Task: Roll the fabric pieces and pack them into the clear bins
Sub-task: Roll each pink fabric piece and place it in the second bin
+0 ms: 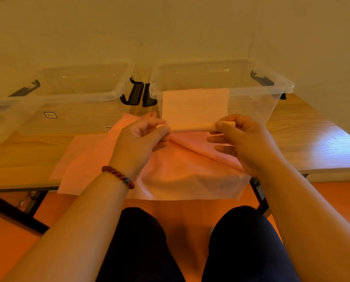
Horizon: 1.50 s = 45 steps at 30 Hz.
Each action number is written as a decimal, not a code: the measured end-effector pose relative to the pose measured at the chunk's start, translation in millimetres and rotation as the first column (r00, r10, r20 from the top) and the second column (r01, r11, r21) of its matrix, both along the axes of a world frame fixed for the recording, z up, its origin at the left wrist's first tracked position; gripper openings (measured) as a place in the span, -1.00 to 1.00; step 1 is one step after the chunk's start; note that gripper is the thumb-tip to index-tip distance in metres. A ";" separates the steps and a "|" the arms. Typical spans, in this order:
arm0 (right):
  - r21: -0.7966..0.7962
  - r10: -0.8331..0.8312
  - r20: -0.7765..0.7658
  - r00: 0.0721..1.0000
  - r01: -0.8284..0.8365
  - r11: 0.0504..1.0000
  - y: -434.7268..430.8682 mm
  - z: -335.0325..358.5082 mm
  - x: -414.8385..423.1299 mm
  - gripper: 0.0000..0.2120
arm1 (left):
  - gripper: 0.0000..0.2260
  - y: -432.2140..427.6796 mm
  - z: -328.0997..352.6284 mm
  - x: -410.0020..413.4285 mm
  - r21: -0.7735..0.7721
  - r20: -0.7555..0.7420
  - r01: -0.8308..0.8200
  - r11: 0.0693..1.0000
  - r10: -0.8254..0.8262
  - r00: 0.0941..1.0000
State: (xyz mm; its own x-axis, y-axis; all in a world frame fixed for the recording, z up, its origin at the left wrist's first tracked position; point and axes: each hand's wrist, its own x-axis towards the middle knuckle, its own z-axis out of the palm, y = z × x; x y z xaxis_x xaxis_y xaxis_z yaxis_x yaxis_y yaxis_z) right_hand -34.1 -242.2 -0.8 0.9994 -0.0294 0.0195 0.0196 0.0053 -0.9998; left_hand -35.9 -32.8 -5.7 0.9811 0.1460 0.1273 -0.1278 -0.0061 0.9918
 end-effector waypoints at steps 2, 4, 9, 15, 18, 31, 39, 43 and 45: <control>0.025 0.003 -0.007 1.000 -0.002 1.000 2.4 -0.8 0.1 -0.93 | -0.89 -0.8 -1.5 -0.4 -0.005 0.012 -0.015 1.000 0.015 1.000; 0.048 -0.002 -0.019 1.000 0.003 0.999 3.7 -1.5 0.3 -0.93 | -0.87 -2.1 -1.6 -1.8 -0.017 0.019 -0.013 1.000 0.013 1.000; 0.100 0.014 -0.031 0.999 -0.011 0.995 -1.6 -1.1 -1.6 -0.92 | -0.87 -3.9 -2.0 -2.7 0.024 0.046 0.004 1.000 -0.005 0.999; 0.090 0.008 -0.037 0.999 -0.005 0.996 -4.2 -1.7 -2.4 -0.94 | -0.87 -11.7 -3.0 0.3 -0.042 0.025 0.082 0.996 -0.081 0.996; 0.094 0.014 -0.042 0.999 -0.010 0.995 -4.1 -1.2 -1.2 -0.94 | -0.84 -16.6 -3.3 -0.4 -0.067 0.030 0.078 0.995 -0.076 0.997; 0.110 0.040 -0.050 0.998 -0.034 0.993 -4.7 0.0 -1.8 -0.94 | -0.88 -17.1 3.1 11.4 -0.111 -0.057 0.212 0.971 -0.219 0.974; -0.014 0.005 -0.050 0.999 -0.006 1.000 -3.4 -1.4 3.5 -0.93 | -0.91 -12.0 0.0 7.1 -0.161 -0.067 0.169 0.972 -0.182 0.981; -0.040 -0.009 -0.055 0.998 0.007 0.999 0.1 -0.8 3.5 -0.86 | -0.87 -9.2 -0.2 6.6 -0.131 -0.061 0.125 0.983 -0.134 0.989; -0.010 -0.003 -0.069 0.998 0.003 1.000 1.0 0.4 3.2 -0.87 | -0.87 -8.6 -0.3 7.1 -0.117 -0.066 0.103 0.988 -0.112 0.992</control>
